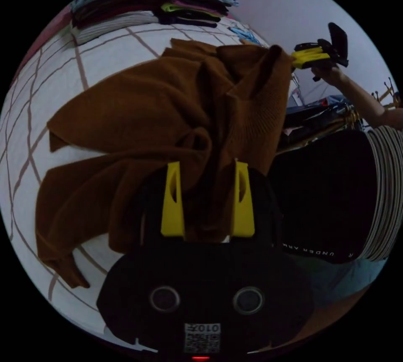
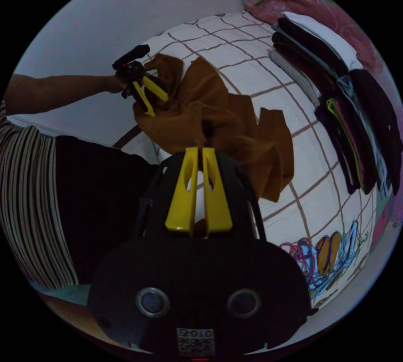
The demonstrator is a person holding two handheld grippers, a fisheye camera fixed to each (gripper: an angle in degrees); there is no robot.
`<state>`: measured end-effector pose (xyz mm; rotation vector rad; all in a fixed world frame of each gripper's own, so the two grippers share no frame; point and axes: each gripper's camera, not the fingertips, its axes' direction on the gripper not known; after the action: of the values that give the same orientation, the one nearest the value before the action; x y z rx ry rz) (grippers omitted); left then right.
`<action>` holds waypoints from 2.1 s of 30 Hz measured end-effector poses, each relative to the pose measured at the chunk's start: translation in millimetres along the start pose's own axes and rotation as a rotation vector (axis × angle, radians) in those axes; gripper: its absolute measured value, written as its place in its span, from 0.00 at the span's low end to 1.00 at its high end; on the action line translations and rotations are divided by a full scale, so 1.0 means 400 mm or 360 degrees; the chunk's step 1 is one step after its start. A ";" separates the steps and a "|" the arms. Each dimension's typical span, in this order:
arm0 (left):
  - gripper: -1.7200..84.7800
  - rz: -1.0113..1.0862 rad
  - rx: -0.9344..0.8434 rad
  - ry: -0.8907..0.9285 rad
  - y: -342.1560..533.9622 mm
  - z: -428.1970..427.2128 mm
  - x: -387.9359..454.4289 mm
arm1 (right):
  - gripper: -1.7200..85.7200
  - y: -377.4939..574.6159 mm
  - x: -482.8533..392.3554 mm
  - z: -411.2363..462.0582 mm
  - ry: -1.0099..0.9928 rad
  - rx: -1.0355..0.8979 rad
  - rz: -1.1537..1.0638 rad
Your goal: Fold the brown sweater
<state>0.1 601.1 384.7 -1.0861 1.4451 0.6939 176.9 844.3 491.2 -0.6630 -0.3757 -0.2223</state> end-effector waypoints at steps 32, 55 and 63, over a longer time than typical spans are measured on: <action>0.12 0.0559 -0.0300 0.0004 -0.229 0.087 0.410 | 0.07 0.403 0.021 -0.194 0.0086 0.0070 0.0025; 0.02 0.0127 -0.0002 -0.0726 -0.107 -0.174 0.868 | 0.14 0.576 0.131 -0.206 -0.0119 0.0051 0.0178; 0.02 0.0148 -0.0029 -0.0756 -0.079 -0.195 1.013 | 0.15 0.629 0.116 -0.270 -0.0095 0.0017 0.0077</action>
<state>23.7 424.6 10.9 -0.7997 1.0836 0.9596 328.1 965.0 292.1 -0.6688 -0.4174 -0.1545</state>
